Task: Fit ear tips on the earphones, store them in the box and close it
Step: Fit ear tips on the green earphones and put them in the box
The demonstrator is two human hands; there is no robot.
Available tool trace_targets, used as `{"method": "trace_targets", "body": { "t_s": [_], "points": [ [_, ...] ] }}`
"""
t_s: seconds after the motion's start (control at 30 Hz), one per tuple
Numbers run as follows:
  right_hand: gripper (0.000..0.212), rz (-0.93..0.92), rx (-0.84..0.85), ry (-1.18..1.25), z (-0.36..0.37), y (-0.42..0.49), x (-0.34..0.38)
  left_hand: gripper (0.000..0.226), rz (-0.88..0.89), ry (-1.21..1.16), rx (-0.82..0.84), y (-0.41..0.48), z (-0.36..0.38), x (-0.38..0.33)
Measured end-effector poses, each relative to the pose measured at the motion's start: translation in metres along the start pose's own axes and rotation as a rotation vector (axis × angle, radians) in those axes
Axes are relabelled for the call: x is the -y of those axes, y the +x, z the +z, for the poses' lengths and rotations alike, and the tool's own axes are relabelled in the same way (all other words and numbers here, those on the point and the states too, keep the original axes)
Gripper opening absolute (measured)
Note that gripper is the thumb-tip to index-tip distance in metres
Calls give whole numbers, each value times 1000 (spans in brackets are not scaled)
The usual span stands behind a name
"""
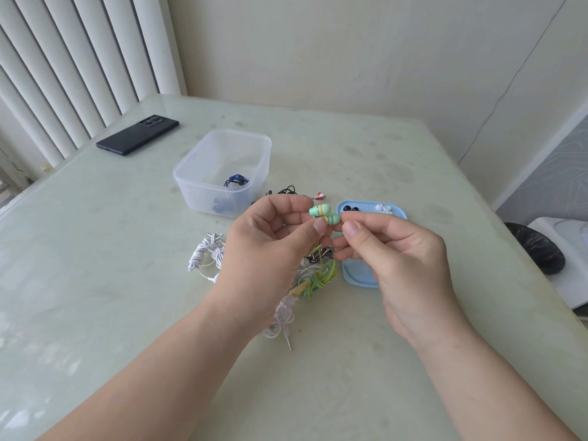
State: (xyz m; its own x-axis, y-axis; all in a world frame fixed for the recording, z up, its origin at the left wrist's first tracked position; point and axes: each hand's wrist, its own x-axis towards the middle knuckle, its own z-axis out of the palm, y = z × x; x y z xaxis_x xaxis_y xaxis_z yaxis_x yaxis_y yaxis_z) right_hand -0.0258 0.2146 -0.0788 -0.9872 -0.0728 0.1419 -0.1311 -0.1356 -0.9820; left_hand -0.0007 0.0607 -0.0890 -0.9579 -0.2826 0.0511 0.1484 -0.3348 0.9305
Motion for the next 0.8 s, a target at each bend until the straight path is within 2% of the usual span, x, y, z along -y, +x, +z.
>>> {"method": "trace_targets", "body": {
  "t_s": [0.27,0.47,0.8],
  "points": [
    [26,46,62,42,2,-2,-2,21,12,5,0,1,0,0],
    [24,41,78,11,-1,1,1,20,16,20,20,0,-1,-2],
    [31,-96,136,-186,-5,-1,4,23,16,26,10,2,-3,-3]
  ]
}}
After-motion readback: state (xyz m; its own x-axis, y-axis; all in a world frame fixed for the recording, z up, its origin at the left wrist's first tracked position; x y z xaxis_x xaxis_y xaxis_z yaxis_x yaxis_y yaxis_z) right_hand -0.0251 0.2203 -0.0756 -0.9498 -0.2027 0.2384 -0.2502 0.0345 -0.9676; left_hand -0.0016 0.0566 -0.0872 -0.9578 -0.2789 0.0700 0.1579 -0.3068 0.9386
